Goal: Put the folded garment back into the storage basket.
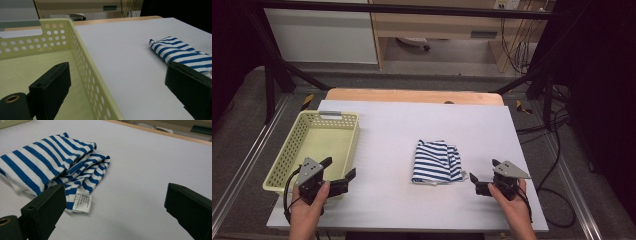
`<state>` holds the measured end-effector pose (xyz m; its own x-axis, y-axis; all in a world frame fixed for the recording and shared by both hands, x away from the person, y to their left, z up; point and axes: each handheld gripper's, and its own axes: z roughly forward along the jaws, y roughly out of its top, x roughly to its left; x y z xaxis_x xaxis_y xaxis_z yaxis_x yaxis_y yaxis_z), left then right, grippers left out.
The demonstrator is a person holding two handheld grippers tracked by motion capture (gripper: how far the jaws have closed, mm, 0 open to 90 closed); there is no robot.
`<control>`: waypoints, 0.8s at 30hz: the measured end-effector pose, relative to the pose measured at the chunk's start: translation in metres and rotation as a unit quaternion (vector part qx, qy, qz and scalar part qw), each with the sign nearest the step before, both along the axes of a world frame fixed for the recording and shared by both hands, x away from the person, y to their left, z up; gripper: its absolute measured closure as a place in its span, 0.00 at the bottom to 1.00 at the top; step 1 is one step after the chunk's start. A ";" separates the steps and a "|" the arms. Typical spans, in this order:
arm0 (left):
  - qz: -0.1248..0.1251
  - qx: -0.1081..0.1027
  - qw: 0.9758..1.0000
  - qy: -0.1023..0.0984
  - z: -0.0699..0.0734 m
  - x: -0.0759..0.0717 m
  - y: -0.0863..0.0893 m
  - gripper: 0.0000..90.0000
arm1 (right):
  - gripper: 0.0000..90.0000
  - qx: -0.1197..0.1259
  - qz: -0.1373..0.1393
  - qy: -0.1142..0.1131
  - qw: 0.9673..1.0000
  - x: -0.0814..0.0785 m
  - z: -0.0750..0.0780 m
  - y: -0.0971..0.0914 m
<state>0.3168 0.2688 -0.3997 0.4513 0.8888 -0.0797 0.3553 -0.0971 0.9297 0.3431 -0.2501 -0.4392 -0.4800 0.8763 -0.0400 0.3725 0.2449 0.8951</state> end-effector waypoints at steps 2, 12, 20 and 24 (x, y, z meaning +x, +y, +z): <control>-0.008 0.004 1.000 -0.005 0.000 0.000 -0.002 0.06 | 0.06 0.000 0.007 0.005 1.000 0.001 0.000 0.001; -0.025 -0.005 1.000 -0.017 0.004 -0.002 -0.008 0.07 | 0.06 -0.008 0.031 0.015 0.999 0.000 -0.002 0.006; -0.048 0.004 0.999 -0.013 0.022 0.016 -0.032 0.09 | 0.05 -0.003 0.036 0.009 0.999 0.002 -0.002 0.010; -0.065 0.012 0.998 -0.011 0.022 0.021 -0.044 0.09 | 0.05 -0.005 0.038 0.009 0.999 0.001 -0.003 0.010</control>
<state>0.3383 0.2243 -0.3780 0.5644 0.8242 -0.0472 0.3171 -0.1637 0.9342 0.3436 -0.2400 -0.4422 -0.5455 0.8371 -0.0398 0.3690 0.2825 0.8854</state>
